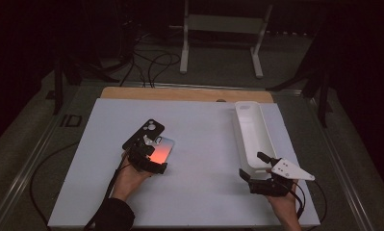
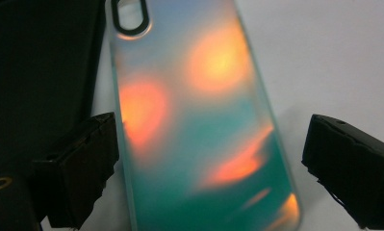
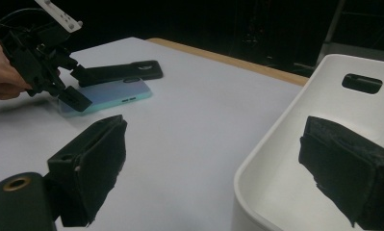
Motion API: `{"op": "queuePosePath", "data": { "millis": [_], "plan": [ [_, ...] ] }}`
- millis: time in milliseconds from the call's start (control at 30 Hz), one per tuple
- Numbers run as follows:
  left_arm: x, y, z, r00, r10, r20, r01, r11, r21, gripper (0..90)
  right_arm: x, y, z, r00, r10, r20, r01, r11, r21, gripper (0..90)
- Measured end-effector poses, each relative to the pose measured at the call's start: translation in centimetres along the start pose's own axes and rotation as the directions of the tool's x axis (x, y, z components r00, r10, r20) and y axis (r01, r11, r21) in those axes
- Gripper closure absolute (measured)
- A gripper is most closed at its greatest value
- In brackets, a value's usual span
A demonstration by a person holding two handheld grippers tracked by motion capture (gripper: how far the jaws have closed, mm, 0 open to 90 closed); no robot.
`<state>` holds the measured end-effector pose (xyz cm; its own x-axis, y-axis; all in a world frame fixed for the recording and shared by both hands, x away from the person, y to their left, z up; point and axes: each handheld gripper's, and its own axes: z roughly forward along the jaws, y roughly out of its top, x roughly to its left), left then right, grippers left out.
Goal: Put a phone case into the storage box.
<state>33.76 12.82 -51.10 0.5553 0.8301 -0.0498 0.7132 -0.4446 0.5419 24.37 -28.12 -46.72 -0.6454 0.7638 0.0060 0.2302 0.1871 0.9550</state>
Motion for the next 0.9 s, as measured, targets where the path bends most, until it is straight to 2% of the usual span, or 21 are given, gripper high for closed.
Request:
{"op": "queuePosePath", "data": {
  "millis": [67,200,233,667,900],
  "plan": [
    [-0.08,0.07,0.26,1.0,-0.007,-0.003,0.007,0.9999,0.015,5.9,0.01,-0.03,0.04,1.0,0.0,0.0,0.0,1.0,0.002,9.1],
    [-0.41,0.18,0.64,0.9986,-0.002,-0.053,0.003,0.9994,0.034,8.8,0.02,-0.05,0.07,1.0,-0.003,0.0,0.003,1.0,0.004,9.1],
    [-0.43,0.29,0.64,0.998,-0.013,-0.061,0.015,0.9992,0.037,9.8,0.0,-0.05,0.07,1.0,0.0,-0.001,0.0,1.0,0.003,9.1],
    [-0.45,0.69,0.86,0.9962,-0.047,-0.073,0.051,0.9966,0.064,10.8,0.12,-0.04,0.17,1.0,-0.002,0.001,0.002,1.0,0.008,9.1],
    [-0.45,0.66,0.75,0.997,-0.029,-0.072,0.033,0.9974,0.064,13.6,0.08,-0.03,0.15,1.0,0.004,0.004,-0.004,1.0,0.009,9.1]
  ]
}}
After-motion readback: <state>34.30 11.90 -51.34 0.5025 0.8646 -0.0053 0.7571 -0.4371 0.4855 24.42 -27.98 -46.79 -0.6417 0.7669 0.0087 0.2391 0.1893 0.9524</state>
